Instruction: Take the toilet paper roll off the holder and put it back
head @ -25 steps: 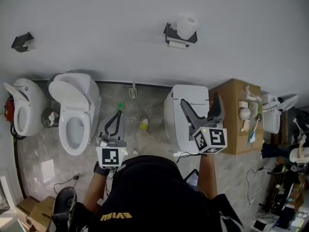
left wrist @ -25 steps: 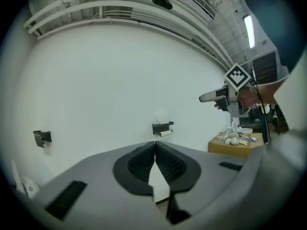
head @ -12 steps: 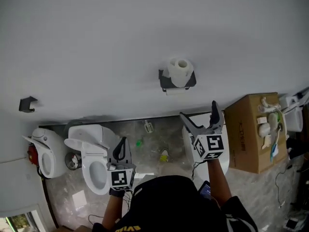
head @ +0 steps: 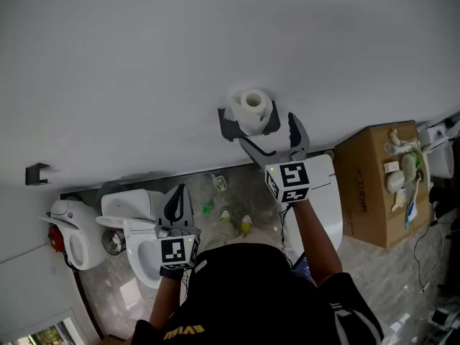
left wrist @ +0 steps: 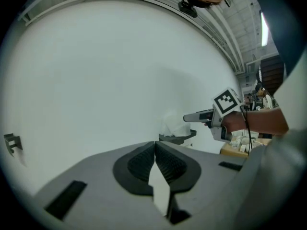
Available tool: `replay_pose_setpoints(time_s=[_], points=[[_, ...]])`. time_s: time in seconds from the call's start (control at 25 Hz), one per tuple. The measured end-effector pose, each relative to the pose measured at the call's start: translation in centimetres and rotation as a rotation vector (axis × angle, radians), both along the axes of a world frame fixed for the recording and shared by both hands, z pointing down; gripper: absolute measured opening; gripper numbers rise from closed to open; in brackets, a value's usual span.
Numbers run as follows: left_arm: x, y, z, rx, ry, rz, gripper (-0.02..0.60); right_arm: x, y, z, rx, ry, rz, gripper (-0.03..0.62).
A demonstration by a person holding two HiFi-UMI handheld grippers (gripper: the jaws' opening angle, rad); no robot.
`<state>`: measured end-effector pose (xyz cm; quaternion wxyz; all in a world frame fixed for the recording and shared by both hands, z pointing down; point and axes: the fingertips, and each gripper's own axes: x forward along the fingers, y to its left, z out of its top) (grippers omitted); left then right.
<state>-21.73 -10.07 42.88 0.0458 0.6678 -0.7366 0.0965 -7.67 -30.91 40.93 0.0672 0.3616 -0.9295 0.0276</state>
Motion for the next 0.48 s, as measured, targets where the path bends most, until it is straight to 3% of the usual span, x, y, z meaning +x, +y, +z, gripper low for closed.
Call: replay_pose_setpoints(time_s=[0.48], points=[[-2.5, -5.5, -1.1, 0.067, 0.024, 0.095, 0.012, -4.0, -4.1, 1.0, 0.004, 0.069, 0.048, 0.581]])
